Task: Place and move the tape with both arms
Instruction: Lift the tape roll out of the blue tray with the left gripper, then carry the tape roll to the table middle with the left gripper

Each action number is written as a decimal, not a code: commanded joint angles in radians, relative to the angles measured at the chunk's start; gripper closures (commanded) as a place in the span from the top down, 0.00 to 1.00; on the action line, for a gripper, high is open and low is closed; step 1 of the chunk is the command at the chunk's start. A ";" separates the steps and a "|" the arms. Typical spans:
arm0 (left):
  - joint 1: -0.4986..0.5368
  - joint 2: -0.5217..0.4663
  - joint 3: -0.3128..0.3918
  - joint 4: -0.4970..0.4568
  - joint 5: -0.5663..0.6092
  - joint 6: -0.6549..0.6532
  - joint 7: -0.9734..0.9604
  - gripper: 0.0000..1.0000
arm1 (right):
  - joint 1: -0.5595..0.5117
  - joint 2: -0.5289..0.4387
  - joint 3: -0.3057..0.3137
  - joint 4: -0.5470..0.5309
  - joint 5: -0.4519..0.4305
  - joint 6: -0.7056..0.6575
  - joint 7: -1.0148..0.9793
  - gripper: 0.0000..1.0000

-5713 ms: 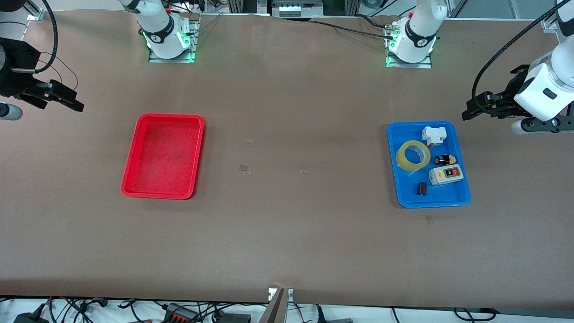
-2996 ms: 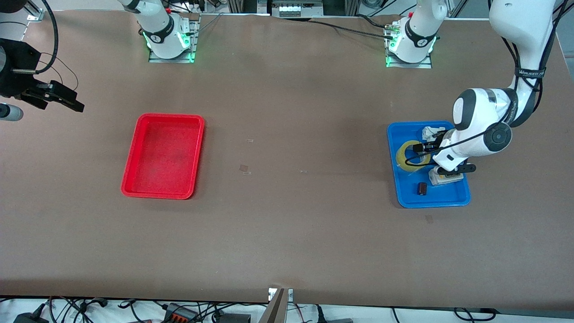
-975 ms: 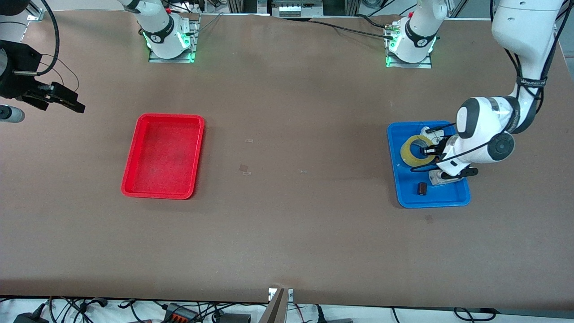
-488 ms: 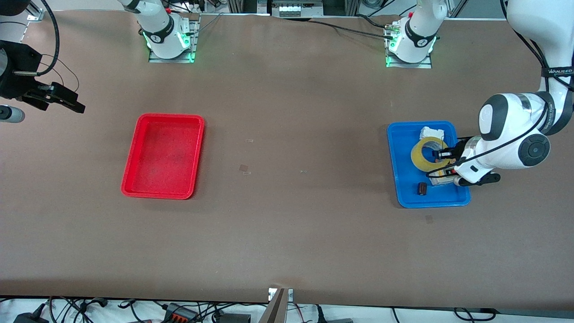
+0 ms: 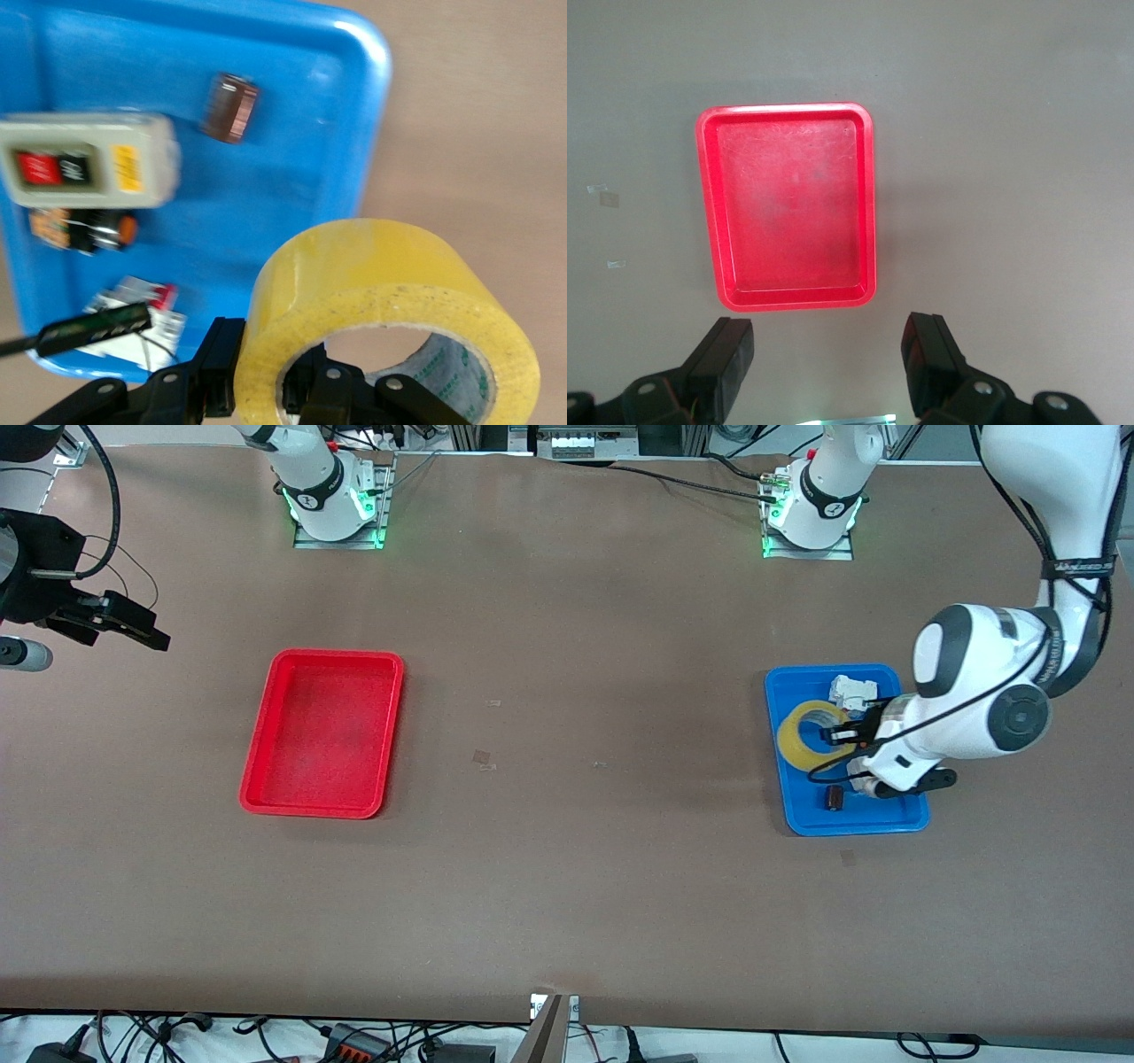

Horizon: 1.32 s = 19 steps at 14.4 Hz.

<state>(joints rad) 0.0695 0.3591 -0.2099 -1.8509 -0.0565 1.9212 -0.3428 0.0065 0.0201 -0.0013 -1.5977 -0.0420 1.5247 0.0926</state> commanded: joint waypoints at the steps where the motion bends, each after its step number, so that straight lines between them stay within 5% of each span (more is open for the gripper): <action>1: -0.026 0.007 -0.052 0.041 -0.014 -0.025 -0.125 0.16 | -0.003 0.000 0.000 0.007 0.010 0.008 -0.022 0.98; 7: -0.244 0.069 -0.056 0.081 -0.014 -0.016 -0.392 0.16 | -0.008 0.012 0.000 0.015 0.005 0.008 -0.022 0.98; 14: -0.459 0.302 -0.056 0.315 -0.011 -0.014 -0.623 0.17 | -0.002 0.015 0.000 0.019 0.005 0.009 -0.021 0.98; 19: -0.566 0.382 -0.054 0.378 -0.013 0.151 -0.768 0.19 | -0.002 0.020 0.001 0.019 0.008 0.009 -0.021 0.98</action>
<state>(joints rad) -0.4644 0.7063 -0.2741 -1.5207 -0.0573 2.0346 -1.0767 0.0058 0.0331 -0.0013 -1.5947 -0.0421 1.5335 0.0926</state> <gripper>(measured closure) 0.758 0.013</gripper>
